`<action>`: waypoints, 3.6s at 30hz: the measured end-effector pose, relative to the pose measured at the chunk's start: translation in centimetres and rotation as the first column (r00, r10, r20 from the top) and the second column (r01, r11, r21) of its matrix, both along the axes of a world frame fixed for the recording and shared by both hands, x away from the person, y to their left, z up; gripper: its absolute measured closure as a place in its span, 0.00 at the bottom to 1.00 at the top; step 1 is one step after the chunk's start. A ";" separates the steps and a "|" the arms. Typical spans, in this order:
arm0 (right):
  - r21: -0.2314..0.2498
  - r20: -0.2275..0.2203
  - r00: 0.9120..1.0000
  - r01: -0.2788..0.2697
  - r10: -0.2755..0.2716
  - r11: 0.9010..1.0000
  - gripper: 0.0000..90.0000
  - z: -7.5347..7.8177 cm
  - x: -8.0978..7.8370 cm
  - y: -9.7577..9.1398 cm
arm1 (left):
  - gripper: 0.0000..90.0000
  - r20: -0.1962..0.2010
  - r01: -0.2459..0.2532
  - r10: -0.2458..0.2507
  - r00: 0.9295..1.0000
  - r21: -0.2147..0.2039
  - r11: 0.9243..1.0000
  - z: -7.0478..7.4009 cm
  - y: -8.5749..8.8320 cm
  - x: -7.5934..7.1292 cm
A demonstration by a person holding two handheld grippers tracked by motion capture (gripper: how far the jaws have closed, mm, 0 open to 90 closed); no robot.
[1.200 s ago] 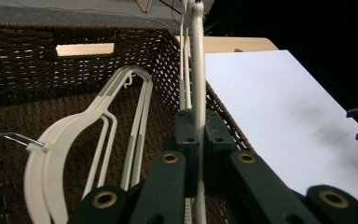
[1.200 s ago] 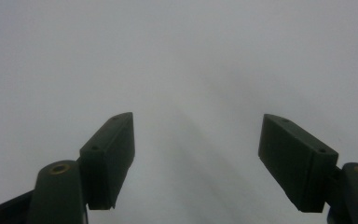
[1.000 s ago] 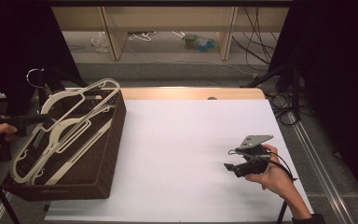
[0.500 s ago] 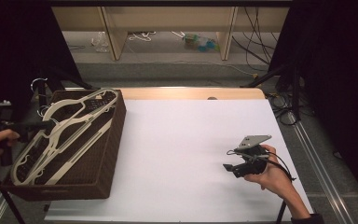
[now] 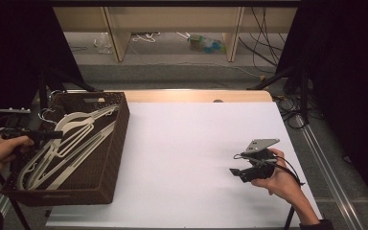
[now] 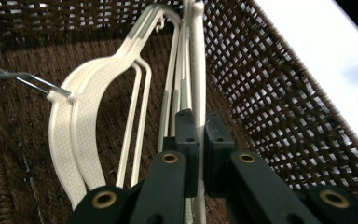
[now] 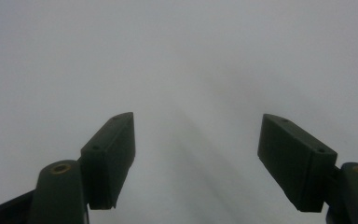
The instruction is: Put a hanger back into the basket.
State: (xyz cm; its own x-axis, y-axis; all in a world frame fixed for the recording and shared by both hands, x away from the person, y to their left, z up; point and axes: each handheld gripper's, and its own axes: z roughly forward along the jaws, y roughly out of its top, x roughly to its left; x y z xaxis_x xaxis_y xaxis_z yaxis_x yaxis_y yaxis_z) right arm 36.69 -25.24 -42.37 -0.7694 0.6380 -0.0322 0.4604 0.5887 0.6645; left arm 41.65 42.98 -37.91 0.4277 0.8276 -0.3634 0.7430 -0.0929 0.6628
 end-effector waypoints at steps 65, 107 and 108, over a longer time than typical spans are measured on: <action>0.095 0.028 0.998 0.054 -0.057 0.994 0.29 0.4 -0.2 -0.1 | 0.36 0.274 0.001 -0.004 0.962 0.014 1.000 6.3 -12.0 -9.1; 0.309 0.080 0.985 0.121 -0.153 0.943 0.19 -1.1 -7.8 -0.5 | 0.21 0.397 0.162 -0.171 0.902 0.055 0.985 -5.4 -23.0 -15.0; 0.302 0.095 0.984 0.118 -0.153 0.946 0.19 -1.1 -7.8 -0.5 | 0.21 0.398 0.158 -0.168 0.902 0.057 0.986 -5.4 -23.0 -15.0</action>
State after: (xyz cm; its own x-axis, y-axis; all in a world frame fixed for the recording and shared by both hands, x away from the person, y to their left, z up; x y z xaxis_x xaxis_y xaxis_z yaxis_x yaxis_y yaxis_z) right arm 28.92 -25.76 -43.52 -0.6771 0.7304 0.0890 0.4316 0.2963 0.8520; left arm 26.69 20.02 -43.32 0.6628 0.7398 -0.1155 0.3892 -0.2087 0.8972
